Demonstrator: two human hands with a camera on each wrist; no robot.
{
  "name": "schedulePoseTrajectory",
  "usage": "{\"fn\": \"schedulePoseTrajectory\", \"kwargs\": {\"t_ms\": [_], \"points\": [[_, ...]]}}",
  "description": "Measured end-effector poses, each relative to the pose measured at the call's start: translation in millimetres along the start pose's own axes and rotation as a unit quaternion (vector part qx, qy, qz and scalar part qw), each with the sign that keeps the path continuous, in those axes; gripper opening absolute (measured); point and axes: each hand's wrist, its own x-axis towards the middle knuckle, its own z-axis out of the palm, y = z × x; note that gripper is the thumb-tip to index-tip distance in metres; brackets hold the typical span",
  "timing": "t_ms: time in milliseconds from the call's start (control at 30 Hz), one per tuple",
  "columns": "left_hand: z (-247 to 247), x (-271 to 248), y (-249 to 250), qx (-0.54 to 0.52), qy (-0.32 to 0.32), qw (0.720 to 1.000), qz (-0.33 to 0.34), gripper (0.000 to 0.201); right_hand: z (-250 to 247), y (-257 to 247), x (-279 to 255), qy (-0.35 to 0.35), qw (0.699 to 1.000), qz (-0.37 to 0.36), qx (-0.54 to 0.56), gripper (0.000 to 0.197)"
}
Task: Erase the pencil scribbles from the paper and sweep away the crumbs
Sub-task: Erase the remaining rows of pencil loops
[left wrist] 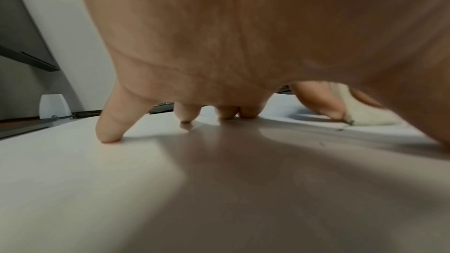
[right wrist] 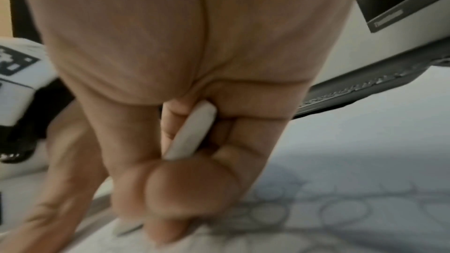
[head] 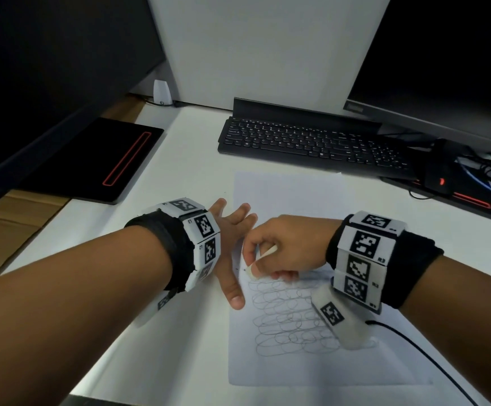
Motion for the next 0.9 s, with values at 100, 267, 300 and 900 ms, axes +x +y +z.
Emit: {"fn": "schedulePoseTrajectory", "kwargs": {"t_ms": [100,267,300,900], "points": [[1.6,0.8,-2.3,-0.027,-0.003,0.999,-0.023,0.139,-8.9,6.4,2.2,0.048,0.999,0.011,-0.003,0.006],[1.5,1.4,-2.7,-0.023,-0.013,0.999,-0.032,0.141,-5.0,3.6,-0.9,-0.001,1.000,0.007,0.012,0.009],[1.3,1.6,-2.4,-0.019,-0.013,0.999,-0.033,0.141,-3.5,2.2,-2.1,-0.015,1.000,0.005,0.015,0.009],[4.9,5.2,-6.3,-0.033,-0.012,0.999,-0.031,0.142,-9.4,9.1,-4.9,-0.016,1.000,0.011,0.011,0.009]]}}
